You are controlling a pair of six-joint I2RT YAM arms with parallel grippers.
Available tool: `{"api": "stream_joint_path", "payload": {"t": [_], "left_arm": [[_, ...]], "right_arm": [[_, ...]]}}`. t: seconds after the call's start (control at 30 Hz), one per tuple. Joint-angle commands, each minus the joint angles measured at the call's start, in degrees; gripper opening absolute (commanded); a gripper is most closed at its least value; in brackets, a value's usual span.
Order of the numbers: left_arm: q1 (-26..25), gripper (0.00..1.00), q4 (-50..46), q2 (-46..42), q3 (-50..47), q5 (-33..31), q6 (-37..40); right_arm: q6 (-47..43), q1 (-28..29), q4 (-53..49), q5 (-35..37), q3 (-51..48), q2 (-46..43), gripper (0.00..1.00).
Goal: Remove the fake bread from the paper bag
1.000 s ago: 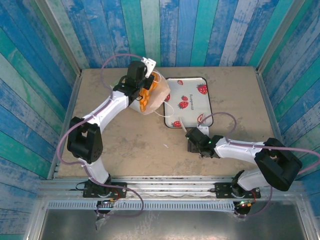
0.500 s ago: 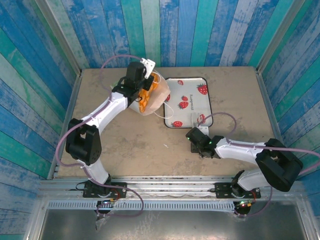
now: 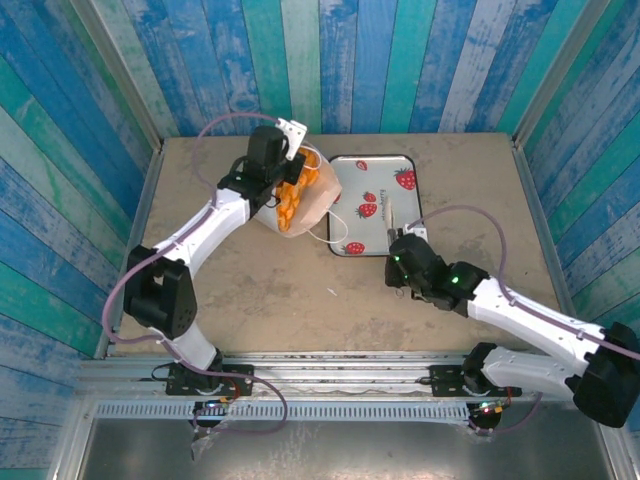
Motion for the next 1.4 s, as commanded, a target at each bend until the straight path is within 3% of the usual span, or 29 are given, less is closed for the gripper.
{"api": "stream_joint_path", "payload": {"t": [0.0,0.17,0.23,0.3,0.73,0.97,1.37], "left_arm": [[-0.34,0.0,3.6,-6.32,-0.18,-0.04,-3.4],[-0.36,0.0,3.58,-5.93,-0.15,-0.56,-5.49],[-0.37,0.0,4.4,-6.3,-0.76,-0.07,-5.83],[-0.38,0.0,5.01,-6.49,-1.13,0.34,-5.88],[-0.38,0.0,3.85,-4.02,0.78,4.92,-4.53],[-0.36,0.0,3.79,-3.86,0.2,5.66,-4.71],[-0.38,0.0,3.92,-4.46,0.1,6.46,-4.53]], "right_arm": [[-6.11,-0.16,-0.3,-5.84,4.01,-1.86,0.11],[-8.25,-0.75,1.78,-11.92,6.0,-2.57,0.11],[-8.4,-1.29,2.81,-15.45,6.74,-2.06,0.22],[-8.86,-1.98,2.98,-19.09,8.03,-1.04,0.24],[-8.29,-8.57,6.48,-44.84,15.5,11.94,0.37],[-5.36,-11.65,12.86,-50.01,15.84,16.93,0.33],[-2.18,-15.87,17.11,-50.83,13.92,19.08,0.46]]}}
